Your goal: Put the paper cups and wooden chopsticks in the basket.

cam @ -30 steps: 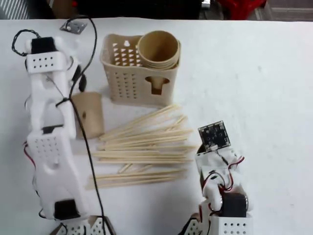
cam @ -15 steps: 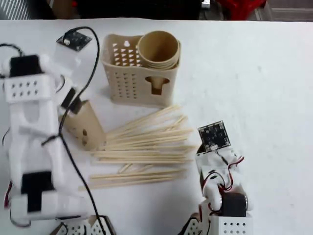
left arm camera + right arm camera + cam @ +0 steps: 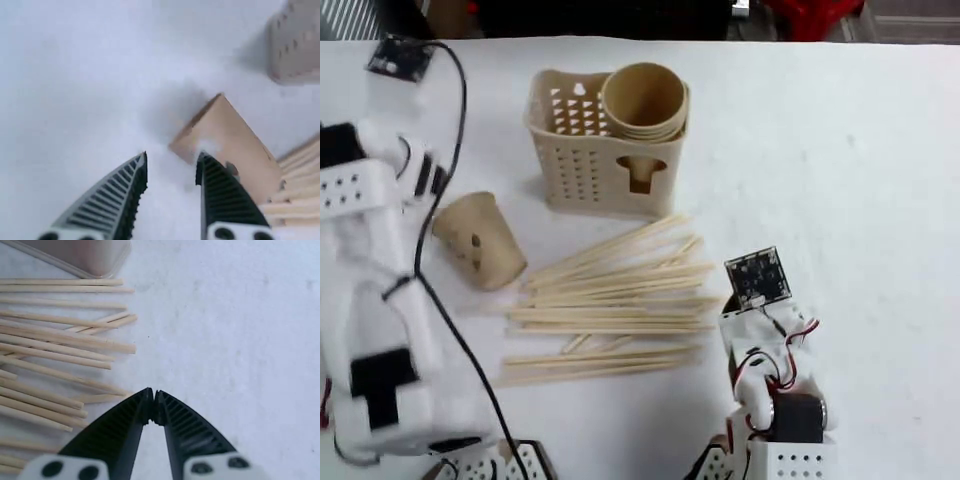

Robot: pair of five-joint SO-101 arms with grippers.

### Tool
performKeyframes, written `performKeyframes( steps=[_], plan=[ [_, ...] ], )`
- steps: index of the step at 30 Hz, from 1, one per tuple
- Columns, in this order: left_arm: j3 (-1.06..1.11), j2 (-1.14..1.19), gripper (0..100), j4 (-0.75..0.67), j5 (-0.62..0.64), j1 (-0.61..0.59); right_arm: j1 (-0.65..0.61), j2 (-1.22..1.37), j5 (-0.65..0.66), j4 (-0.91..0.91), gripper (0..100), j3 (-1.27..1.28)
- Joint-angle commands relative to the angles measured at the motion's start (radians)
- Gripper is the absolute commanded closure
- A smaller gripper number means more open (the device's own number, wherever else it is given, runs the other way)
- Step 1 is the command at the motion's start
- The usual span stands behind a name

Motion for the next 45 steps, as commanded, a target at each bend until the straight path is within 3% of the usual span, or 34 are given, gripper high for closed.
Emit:
performKeyframes(
  steps=[1,6,12,21,31,45],
  plan=[
    [-0.155,0.251,83,-0.106,0.058,-0.03,0.012,-0.01,0.006,-0.018,98.1,-0.006],
    [-0.376,0.501,83,0.029,0.069,-0.038,0.012,-0.01,0.006,-0.018,98.1,-0.006],
    [-0.473,0.593,83,0.278,0.026,0.007,0.012,-0.01,0.006,-0.018,98.1,-0.006],
    [-0.169,0.328,83,0.276,-0.028,0.068,0.012,-0.01,0.006,-0.018,98.1,-0.006],
    [0.195,-0.143,83,0.253,0.044,0.375,0.012,-0.01,0.006,-0.018,98.1,-0.006],
    [0.216,-0.231,83,0.272,0.041,0.421,0.012,-0.01,0.006,-0.018,98.1,-0.006]
  ],
)
